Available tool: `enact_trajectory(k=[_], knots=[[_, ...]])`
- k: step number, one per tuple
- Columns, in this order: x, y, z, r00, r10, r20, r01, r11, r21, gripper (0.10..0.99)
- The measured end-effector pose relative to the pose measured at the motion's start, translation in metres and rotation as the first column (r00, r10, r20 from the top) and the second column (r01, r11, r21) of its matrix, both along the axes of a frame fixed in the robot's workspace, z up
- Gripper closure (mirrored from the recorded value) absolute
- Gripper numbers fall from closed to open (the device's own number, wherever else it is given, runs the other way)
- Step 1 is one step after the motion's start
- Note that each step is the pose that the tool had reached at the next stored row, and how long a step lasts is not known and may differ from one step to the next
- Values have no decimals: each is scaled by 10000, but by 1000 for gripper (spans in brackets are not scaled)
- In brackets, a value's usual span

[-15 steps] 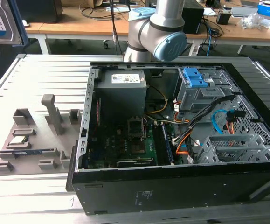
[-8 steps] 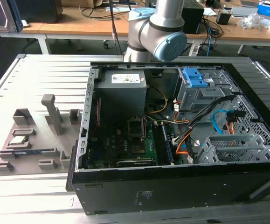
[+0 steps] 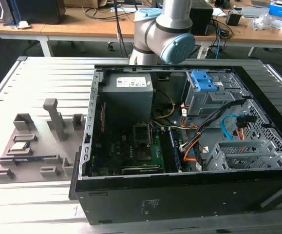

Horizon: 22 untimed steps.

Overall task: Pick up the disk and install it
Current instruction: 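Pick up the disk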

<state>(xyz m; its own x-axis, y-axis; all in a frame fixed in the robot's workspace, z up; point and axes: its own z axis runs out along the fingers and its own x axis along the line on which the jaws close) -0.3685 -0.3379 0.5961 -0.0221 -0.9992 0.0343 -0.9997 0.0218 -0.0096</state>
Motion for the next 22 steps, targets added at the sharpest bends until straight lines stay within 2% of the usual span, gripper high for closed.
enact_trajectory(k=[6, 17, 22], knots=[[1, 1, 158, 10000, 0, 0, 0, 10000, 0, 725], [2, 2, 371, 10000, -1, -1, 1, 10000, 1, 725], [3, 2, 504, 10000, 0, -1, 0, 10000, 0, 725]])
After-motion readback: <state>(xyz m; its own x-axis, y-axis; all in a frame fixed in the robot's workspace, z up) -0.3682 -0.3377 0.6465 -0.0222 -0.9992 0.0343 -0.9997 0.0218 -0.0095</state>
